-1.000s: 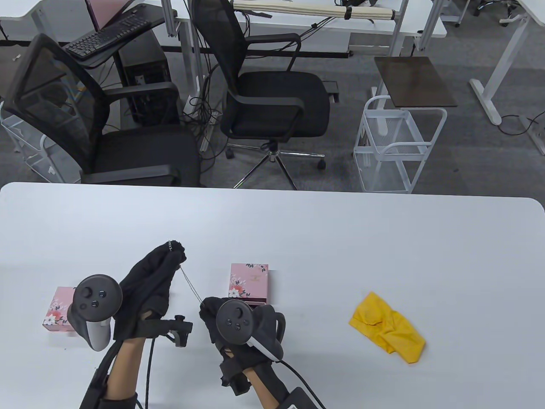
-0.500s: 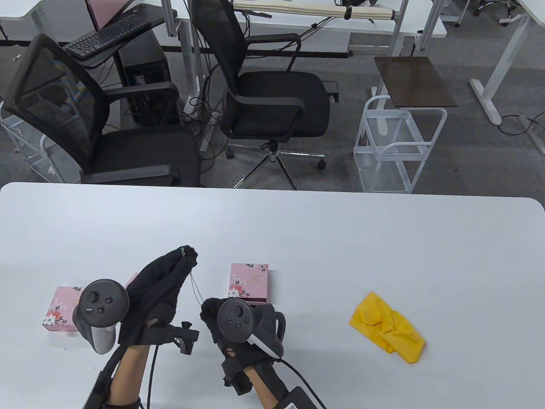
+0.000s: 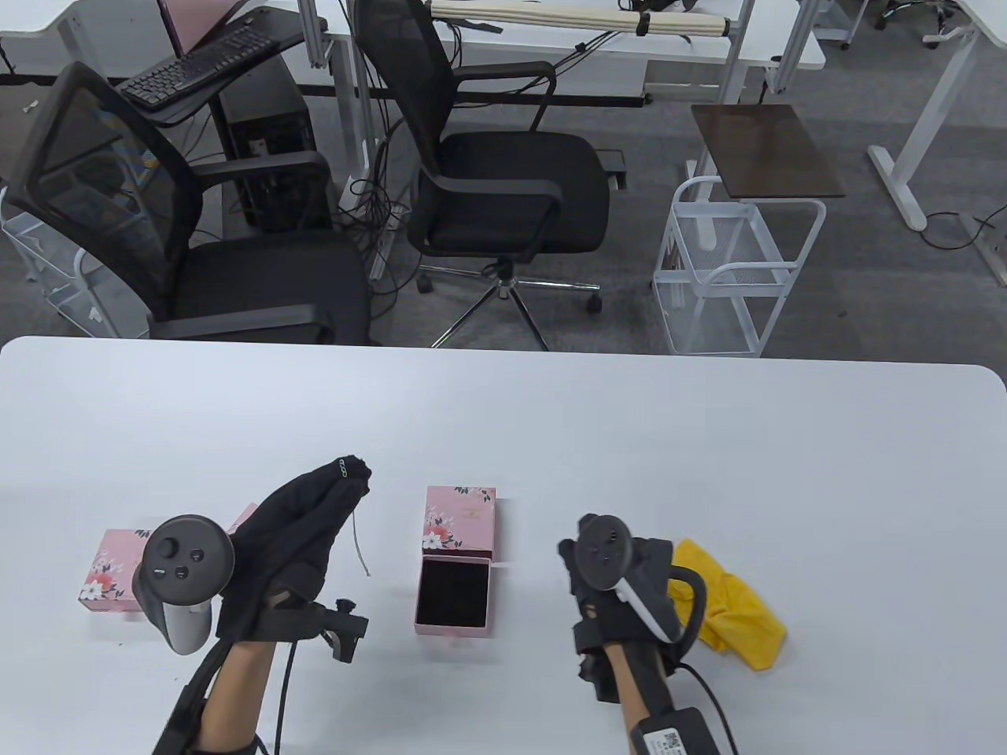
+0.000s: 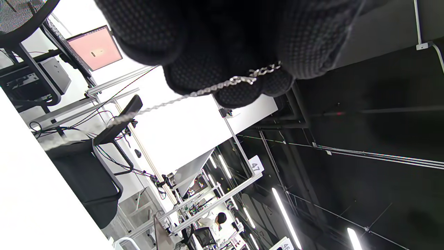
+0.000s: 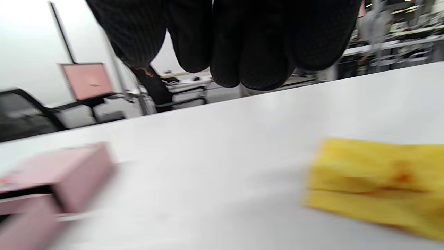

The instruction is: Dust necklace

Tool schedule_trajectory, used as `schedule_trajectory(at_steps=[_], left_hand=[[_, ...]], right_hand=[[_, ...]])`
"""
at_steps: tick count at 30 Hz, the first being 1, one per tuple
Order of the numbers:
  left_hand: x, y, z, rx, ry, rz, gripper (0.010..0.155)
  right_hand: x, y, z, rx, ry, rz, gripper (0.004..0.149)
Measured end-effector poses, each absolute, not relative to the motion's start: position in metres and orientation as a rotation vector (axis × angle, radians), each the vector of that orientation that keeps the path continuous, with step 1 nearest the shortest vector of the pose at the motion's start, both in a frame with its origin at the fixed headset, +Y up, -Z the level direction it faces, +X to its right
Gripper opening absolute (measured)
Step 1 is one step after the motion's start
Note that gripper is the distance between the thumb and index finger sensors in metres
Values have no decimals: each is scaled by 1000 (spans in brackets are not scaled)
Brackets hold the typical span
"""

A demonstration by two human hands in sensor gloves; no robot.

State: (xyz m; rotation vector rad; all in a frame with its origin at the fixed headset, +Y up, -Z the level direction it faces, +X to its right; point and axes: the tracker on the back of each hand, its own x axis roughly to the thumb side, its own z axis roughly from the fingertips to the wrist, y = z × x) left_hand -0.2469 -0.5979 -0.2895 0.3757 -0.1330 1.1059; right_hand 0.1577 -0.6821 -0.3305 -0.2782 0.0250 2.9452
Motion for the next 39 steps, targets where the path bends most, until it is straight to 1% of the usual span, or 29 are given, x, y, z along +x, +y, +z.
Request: schedule_trajectory(at_steps=[4, 6, 7, 9, 11, 14, 17, 25, 27, 30, 32, 35, 39], left_hand=[[-247, -597, -289, 381, -138, 1114, 38], [-248, -597, -289, 379, -142, 1115, 38], [-247, -597, -289, 379, -144, 1115, 38], [-248, -598, -289, 377, -146, 1115, 39], [-247, -598, -289, 376, -147, 1115, 38], [-247, -599, -289, 375, -148, 1112, 39], [-246, -600, -290, 373, -150, 1106, 39], [-245, -601, -291, 370, -148, 1102, 38], [-245, -601, -291, 371, -148, 1101, 38], [-245, -601, -291, 369, -148, 1099, 38], [-245, -600, -291, 365, -152, 1098, 38], [-246, -600, -291, 363, -153, 1107, 38], [-246, -601, -291, 364, -150, 1105, 38]], right_hand=[[210, -698, -330, -467, 122, 3045, 47], [227, -710, -330, -471, 230, 3074, 45], [230, -714, -331, -452, 283, 3079, 45], [236, -726, -332, -440, 451, 3115, 47], [236, -734, -334, -387, 523, 3173, 49], [234, -745, -337, -372, 580, 3256, 51], [233, -758, -339, -371, 698, 3272, 52], [227, -755, -338, -375, 586, 3268, 56], [225, -756, -337, -386, 492, 3275, 55], [221, -758, -335, -409, 376, 3292, 49], [216, -759, -332, -435, 334, 3283, 44], [208, -758, -330, -427, 324, 3332, 38], [200, -758, -329, -426, 355, 3354, 37]])
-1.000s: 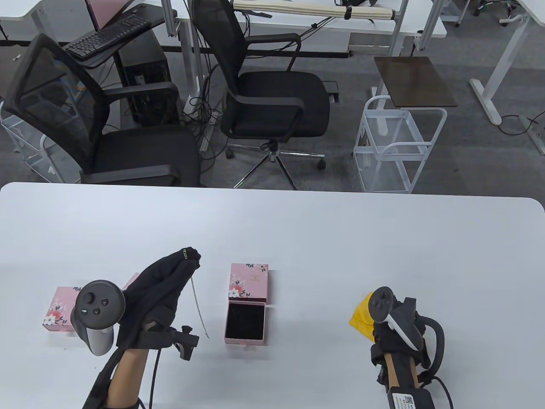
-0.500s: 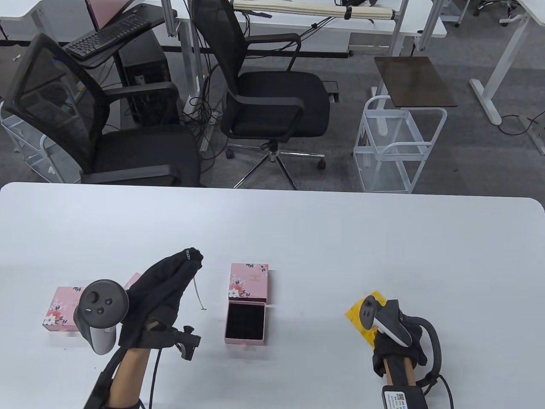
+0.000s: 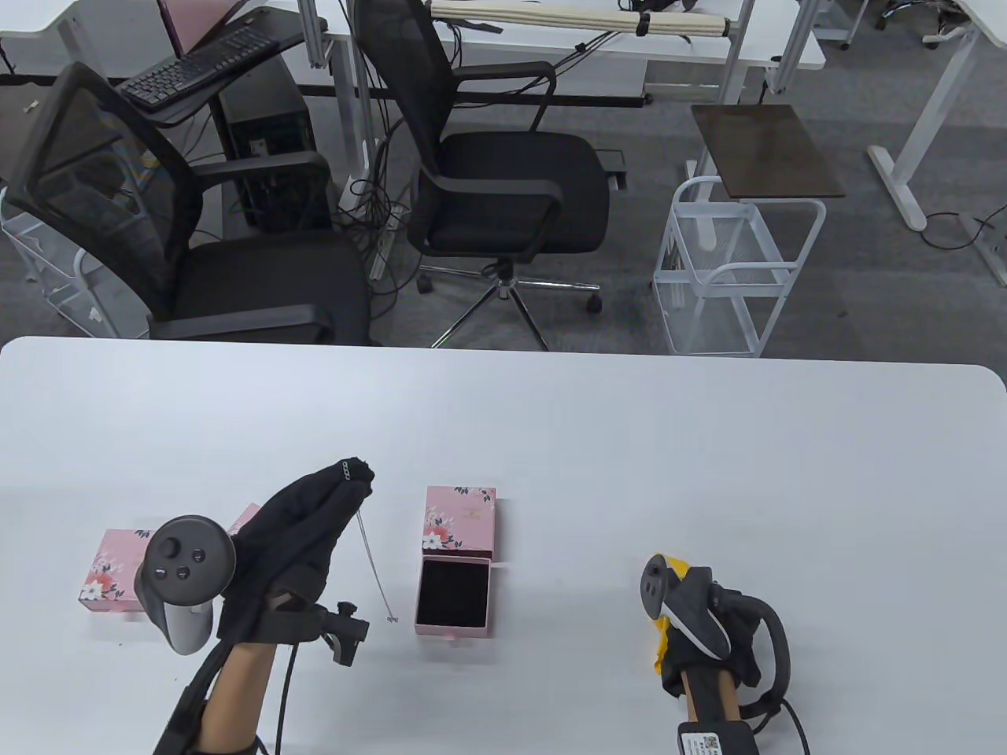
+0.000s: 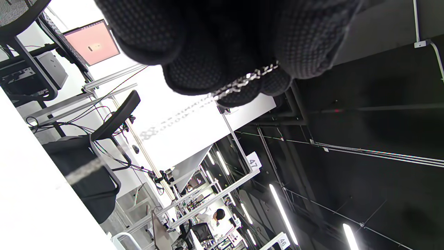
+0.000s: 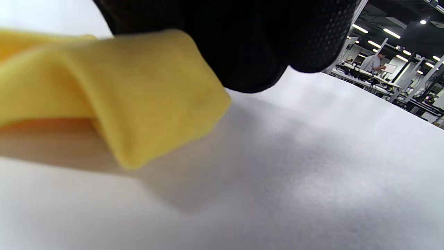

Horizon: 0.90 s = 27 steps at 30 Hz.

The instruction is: Dust necklace

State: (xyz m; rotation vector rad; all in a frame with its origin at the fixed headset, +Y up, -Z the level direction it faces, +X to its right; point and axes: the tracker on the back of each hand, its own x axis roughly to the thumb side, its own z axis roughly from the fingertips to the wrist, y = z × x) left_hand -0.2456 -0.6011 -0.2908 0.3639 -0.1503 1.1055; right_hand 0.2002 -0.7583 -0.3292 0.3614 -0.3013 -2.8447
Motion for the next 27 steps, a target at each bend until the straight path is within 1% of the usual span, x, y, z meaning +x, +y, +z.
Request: schedule_trajectory(at_steps=[6, 10, 15, 18, 19, 23, 25, 26, 27], left_hand=[[-242, -602, -290, 363, -156, 1093, 38], [-242, -603, -290, 360, -156, 1088, 38], [-241, -603, -291, 354, -159, 1079, 38], [-239, -604, -292, 347, -162, 1074, 38], [-239, -604, -293, 344, -163, 1072, 39], [-236, -606, -294, 332, -165, 1069, 39], [-235, -607, -295, 326, -165, 1062, 39], [-233, -608, -295, 325, -156, 1049, 38], [-233, -608, -295, 324, -154, 1039, 39]], right_hand=[[199, -755, -324, 359, -310, -2924, 36], [195, -739, -320, 334, -185, -3106, 37], [179, -707, -317, 239, 28, -3413, 37], [161, -687, -314, 141, 176, -3591, 37], [152, -679, -312, 72, 238, -3661, 37], [127, -662, -307, -95, 370, -3830, 37], [113, -656, -306, -214, 411, -3915, 37], [102, -651, -305, -324, 435, -3952, 37], [92, -647, -304, -389, 446, -3975, 37]])
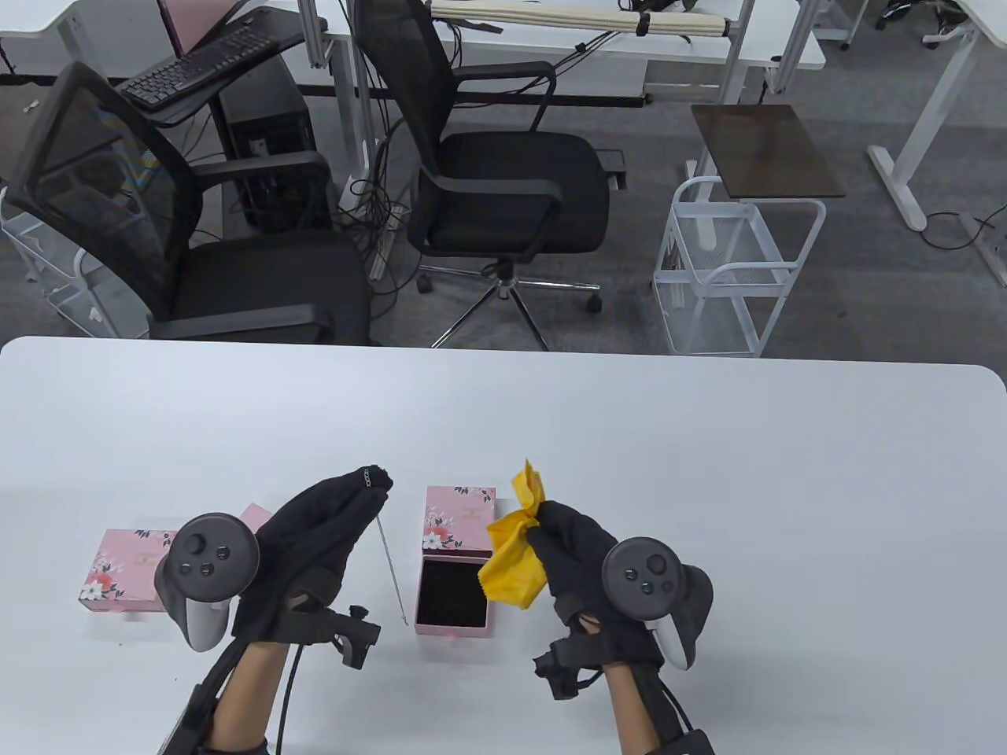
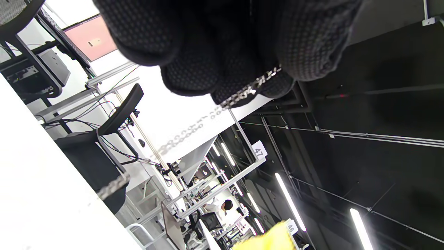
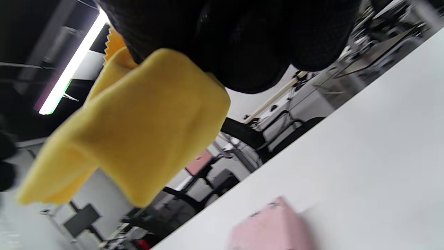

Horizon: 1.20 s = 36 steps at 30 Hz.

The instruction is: Dust necklace

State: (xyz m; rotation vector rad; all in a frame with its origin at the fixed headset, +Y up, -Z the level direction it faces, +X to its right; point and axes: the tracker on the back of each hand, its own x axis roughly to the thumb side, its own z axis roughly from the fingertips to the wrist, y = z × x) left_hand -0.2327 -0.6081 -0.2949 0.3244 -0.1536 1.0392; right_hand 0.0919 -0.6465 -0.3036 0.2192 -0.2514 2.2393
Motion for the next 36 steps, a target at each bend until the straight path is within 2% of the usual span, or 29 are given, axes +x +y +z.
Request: schedule_trajectory(at_steps=[6, 11, 16, 23, 26, 31, 36], left_hand=[[-229, -612, -298, 303, -160, 1057, 39], [-227, -614, -300, 274, -171, 1083, 38], [-226, -618, -303, 225, -180, 1134, 39], [-229, -617, -301, 225, -164, 1218, 39], [-228, -617, -301, 223, -170, 1232, 40], [-220, -615, -297, 226, -193, 1190, 41], [-213, -616, -296, 199, -232, 1182, 41]], right_hand=[[45, -628, -299, 368, -222, 2100, 37], [19, -625, -299, 381, -234, 2060, 37], [-1, -627, -294, 374, -333, 2075, 40], [-13, -622, -287, 535, -364, 2177, 52], [-18, -619, -282, 579, -372, 2231, 63], [-24, -619, -278, 506, -522, 2359, 77], [-22, -621, -276, 341, -685, 2334, 66]])
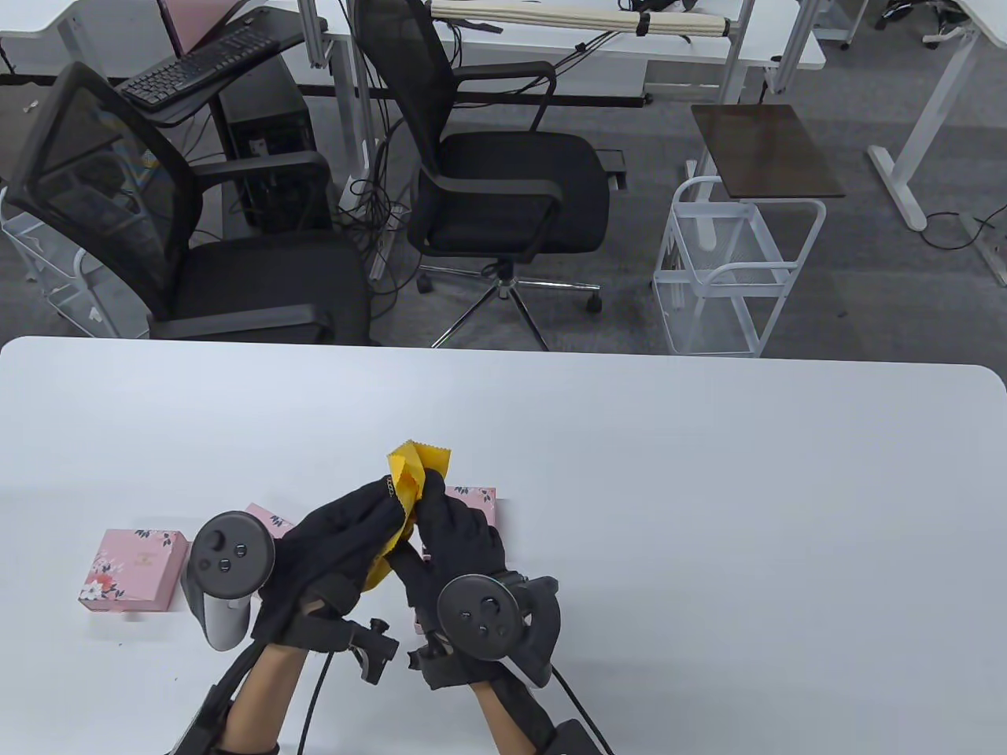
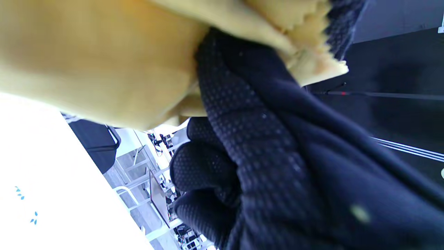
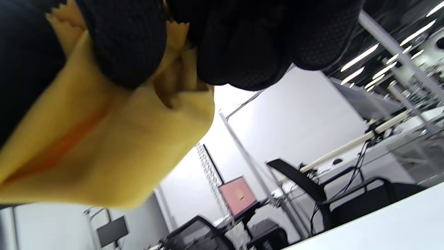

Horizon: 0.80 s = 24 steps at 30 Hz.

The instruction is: Dust necklace

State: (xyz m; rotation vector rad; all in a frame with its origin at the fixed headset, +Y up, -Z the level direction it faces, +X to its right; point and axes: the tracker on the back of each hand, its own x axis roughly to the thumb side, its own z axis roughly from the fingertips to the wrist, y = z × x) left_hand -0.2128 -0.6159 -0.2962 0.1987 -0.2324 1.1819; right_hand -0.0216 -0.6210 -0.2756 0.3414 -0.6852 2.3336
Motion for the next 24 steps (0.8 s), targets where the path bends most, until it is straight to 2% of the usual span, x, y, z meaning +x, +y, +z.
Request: schedule_trajectory(at_steps=[7, 11, 24], left_hand=[[-205, -617, -294, 195, -221, 1138, 41], [-204, -616, -292, 219, -207, 1094, 40], [-206, -611, -285, 375, -173, 1008, 37]], right_hand=[[-17, -624, -276, 199, -764, 2321, 50], [-14, -625, -278, 190, -754, 2324, 45], [-13, -621, -284, 338, -444, 2251, 42]])
